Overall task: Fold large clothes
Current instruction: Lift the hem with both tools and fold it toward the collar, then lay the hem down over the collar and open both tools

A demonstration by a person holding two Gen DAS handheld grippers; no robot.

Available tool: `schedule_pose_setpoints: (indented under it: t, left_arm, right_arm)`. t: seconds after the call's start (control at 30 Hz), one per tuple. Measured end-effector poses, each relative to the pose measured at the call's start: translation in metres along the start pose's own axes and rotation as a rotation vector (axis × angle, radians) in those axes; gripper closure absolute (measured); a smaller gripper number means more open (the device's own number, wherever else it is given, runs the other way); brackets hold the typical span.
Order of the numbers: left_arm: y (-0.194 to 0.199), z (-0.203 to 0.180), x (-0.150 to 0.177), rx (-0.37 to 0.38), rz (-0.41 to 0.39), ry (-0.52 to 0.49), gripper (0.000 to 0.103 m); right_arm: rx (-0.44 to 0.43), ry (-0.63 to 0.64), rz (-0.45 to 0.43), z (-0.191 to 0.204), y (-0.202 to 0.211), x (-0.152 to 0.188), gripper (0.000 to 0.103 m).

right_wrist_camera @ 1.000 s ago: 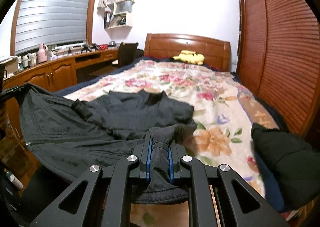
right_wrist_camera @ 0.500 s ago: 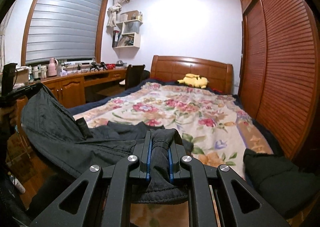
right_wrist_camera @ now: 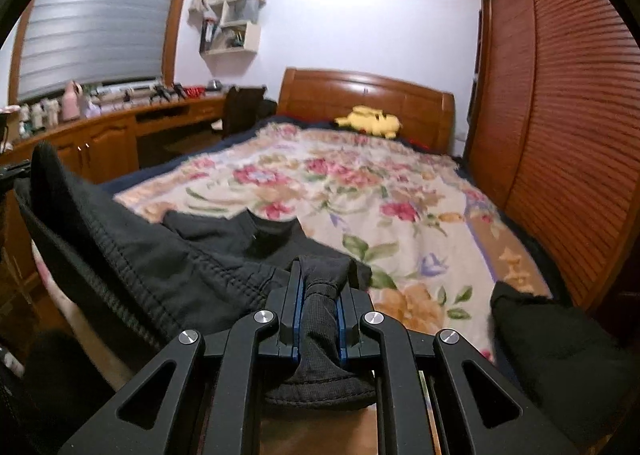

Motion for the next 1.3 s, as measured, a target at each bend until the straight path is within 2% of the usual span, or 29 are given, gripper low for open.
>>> schedule_pose_setpoints:
  t: [0.17, 0.47, 0.67, 0.83, 1.07, 1.2, 1.3]
  left_arm:
    - [-0.044, 0.005, 0.011, -0.043, 0.051, -0.005, 0.096]
    - [-0.118, 0.014, 0.033, -0.063, 0.151, 0.009, 0.096]
    - [-0.167, 0.025, 0.034, -0.075, 0.201, 0.016, 0.095]
    - [-0.196, 0.033, 0.012, -0.074, 0.196, 0.042, 0.095]
    - [-0.226, 0.031, -0.022, -0.121, 0.156, 0.014, 0.095]
    - [-0.234, 0.03, -0.026, -0.13, 0.16, 0.006, 0.094]
    - [-0.231, 0.028, -0.019, -0.115, 0.17, 0.011, 0.084]
  right_arm:
    - [0.019, 0.006, 0.065, 0.001, -0.055, 0.007, 0.09]
    - [0.015, 0.008, 0.176, -0.001, -0.151, -0.003, 0.089]
    - [0.014, -0.006, 0.154, -0.009, -0.187, -0.019, 0.089]
    - [0.034, -0.041, 0.113, -0.024, -0.215, -0.055, 0.088]
    - [0.089, -0.053, 0.075, -0.037, -0.259, -0.098, 0.088]
    - [0.111, -0.047, 0.108, -0.034, -0.29, -0.099, 0.088]
    - [0.118, -0.037, 0.152, -0.027, -0.307, -0.086, 0.087]
Point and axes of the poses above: each gripper's, at about its wrist camera, not at the fingertips, and y roughly against the way its jaws point, z to its left, x to its underside, the point moved 4 cm from there along -y, roughly the way its jaws point, and after that the axes turned 1 degree about y, right-handed, at the moved point
